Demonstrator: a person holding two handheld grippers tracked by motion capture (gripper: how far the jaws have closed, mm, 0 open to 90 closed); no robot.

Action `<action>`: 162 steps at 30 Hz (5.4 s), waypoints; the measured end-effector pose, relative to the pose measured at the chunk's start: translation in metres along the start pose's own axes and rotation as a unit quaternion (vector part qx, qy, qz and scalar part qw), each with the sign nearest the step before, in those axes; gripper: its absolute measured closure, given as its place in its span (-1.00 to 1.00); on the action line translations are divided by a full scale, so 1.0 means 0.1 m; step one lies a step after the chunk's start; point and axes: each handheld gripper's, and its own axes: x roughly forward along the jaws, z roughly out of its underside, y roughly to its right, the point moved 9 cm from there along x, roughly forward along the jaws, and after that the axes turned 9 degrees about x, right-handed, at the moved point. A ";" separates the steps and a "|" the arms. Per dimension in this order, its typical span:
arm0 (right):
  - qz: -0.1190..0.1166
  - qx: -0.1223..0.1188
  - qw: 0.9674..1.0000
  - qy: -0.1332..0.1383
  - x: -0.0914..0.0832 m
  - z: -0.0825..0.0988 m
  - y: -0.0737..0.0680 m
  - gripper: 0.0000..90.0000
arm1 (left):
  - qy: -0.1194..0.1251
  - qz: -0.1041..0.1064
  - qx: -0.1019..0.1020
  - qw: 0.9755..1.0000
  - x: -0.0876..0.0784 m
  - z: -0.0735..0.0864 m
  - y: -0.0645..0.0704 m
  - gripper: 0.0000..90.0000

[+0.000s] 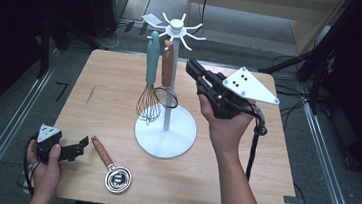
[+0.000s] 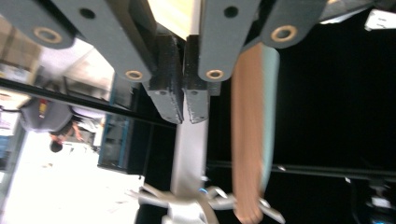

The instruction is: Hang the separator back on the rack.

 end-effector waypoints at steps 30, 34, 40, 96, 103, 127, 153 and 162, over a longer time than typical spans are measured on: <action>0.166 0.025 0.984 -0.067 -0.83 1.14 0.87 -0.24 | 0.008 -0.020 0.026 0.999 -0.04 0.00 0.06 0.36; 0.181 0.039 0.980 -0.077 -1.00 1.31 0.96 -0.27 | 0.001 0.028 0.016 0.999 -0.03 0.01 0.13 0.65; 0.191 0.045 0.976 -0.090 -1.15 1.47 1.03 -0.27 | -0.003 0.048 0.021 0.999 -0.04 0.02 0.19 0.92; 0.215 0.115 0.956 -0.162 -1.78 2.32 1.04 -0.33 | -0.068 0.213 0.070 0.972 -0.20 0.23 1.10 1.00; 0.197 0.109 0.960 -0.169 -1.67 2.34 0.91 -0.33 | -0.075 0.244 0.083 0.963 -0.23 0.26 1.29 1.00; 0.131 0.080 0.967 -0.205 -1.34 2.43 0.48 -0.30 | -0.072 0.274 0.149 0.947 -0.15 0.29 2.03 1.00; 0.012 0.099 0.966 -0.239 -0.96 2.61 -0.22 0.22 | -0.036 0.131 0.041 0.990 0.22 -0.05 0.79 1.00; -0.048 0.092 0.951 -0.293 -0.84 2.81 -0.64 0.81 | -0.048 0.143 0.052 0.987 0.24 -0.03 0.87 1.00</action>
